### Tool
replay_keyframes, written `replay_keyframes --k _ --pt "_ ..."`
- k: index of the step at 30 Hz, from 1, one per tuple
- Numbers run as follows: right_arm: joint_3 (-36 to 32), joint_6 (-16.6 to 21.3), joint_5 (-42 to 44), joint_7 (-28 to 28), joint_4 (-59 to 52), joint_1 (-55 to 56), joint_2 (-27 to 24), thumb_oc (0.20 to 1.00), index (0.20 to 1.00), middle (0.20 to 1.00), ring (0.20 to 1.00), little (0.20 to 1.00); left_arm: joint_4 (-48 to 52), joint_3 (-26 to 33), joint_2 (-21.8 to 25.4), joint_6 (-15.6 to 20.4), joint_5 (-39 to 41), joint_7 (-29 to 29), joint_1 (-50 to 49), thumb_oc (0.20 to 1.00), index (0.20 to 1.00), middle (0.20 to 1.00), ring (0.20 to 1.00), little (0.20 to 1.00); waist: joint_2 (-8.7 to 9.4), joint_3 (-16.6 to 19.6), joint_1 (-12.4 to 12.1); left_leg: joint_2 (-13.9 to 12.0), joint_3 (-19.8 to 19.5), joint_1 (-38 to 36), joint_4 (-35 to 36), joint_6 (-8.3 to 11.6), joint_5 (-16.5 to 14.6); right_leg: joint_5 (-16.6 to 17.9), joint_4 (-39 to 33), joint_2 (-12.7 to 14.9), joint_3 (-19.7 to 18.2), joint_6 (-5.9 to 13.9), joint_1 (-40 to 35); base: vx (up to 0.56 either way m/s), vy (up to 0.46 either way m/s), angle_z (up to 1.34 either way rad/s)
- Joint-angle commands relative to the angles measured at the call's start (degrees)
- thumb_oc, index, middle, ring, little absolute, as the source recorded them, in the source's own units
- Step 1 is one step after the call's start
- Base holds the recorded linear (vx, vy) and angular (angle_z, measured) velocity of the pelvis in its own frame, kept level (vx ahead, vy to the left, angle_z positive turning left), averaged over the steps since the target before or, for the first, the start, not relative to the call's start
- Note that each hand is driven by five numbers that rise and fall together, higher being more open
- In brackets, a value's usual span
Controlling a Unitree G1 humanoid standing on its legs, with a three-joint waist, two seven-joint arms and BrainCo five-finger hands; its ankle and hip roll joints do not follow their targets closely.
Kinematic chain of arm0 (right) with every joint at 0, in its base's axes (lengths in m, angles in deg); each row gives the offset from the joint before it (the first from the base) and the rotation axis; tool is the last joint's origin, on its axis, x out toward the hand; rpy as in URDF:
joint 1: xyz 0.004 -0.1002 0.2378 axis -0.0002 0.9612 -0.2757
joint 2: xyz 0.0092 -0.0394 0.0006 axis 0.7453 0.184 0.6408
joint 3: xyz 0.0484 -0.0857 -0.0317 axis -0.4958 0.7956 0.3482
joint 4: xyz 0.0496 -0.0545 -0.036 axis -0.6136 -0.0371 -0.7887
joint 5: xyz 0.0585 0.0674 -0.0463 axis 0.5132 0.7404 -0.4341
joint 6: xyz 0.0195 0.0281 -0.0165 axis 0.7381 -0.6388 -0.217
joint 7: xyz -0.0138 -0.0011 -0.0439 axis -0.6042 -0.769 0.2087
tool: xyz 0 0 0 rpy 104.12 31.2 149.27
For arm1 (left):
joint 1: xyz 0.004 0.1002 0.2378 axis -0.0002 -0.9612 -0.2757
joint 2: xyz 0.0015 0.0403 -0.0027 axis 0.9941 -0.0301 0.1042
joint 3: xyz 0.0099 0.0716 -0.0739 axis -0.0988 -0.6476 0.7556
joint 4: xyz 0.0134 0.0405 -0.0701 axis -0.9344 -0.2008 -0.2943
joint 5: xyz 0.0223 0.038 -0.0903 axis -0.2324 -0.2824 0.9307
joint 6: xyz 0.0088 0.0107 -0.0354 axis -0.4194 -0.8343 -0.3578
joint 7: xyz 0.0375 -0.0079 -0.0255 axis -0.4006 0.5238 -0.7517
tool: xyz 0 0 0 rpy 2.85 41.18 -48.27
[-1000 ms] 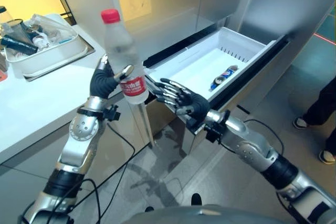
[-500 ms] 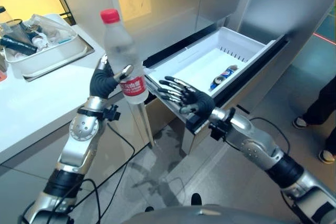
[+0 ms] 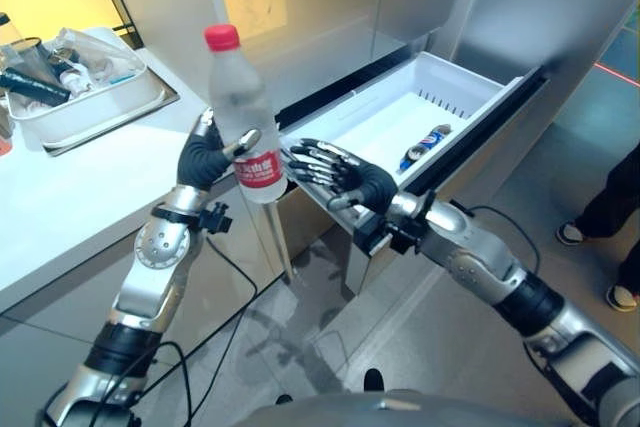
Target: Take the drinks into the refrigerator
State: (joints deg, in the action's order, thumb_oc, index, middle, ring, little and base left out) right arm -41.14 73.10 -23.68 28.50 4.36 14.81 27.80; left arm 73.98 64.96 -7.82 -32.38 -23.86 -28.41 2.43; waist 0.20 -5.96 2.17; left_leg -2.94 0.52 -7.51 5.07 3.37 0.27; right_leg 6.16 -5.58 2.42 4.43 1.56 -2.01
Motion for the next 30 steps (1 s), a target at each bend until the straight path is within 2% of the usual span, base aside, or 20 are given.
replay_keyframes --k 1,17,30 --pt "1.8 2.3 2.6 -1.4 -0.6 -6.2 2.3 1.000 1.000 1.000 1.000 1.000 0.6 -0.6 2.7 5.1 3.5 0.2 10.6 0.200 0.200 0.200 0.200 0.200 1.47 1.1 0.8 3.0 -2.2 -1.0 -2.4 -3.40 -5.5 -9.0 3.0 1.8 0.6 2.15 -5.7 0.00 0.000 0.00" --pt "3.4 1.6 2.8 -1.2 1.7 -5.7 3.7 1.000 1.000 1.000 1.000 1.000 0.2 -4.7 1.9 4.7 3.6 0.8 14.3 0.200 0.200 0.200 0.200 0.200 1.48 1.1 1.0 3.1 -2.7 -0.9 -2.3 -3.38 -5.3 -8.9 3.1 1.8 0.8 2.09 -5.8 0.00 -0.001 0.01" --pt "5.1 2.4 -2.2 -2.8 7.0 -6.8 5.6 1.000 1.000 1.000 1.000 1.000 1.1 -8.0 0.0 4.8 5.6 2.1 16.9 0.200 0.200 0.200 0.200 0.200 1.57 1.2 1.0 3.0 -3.1 -0.9 -2.1 -3.27 -5.0 -8.9 2.9 1.8 1.1 2.15 -6.1 0.00 0.000 0.00"
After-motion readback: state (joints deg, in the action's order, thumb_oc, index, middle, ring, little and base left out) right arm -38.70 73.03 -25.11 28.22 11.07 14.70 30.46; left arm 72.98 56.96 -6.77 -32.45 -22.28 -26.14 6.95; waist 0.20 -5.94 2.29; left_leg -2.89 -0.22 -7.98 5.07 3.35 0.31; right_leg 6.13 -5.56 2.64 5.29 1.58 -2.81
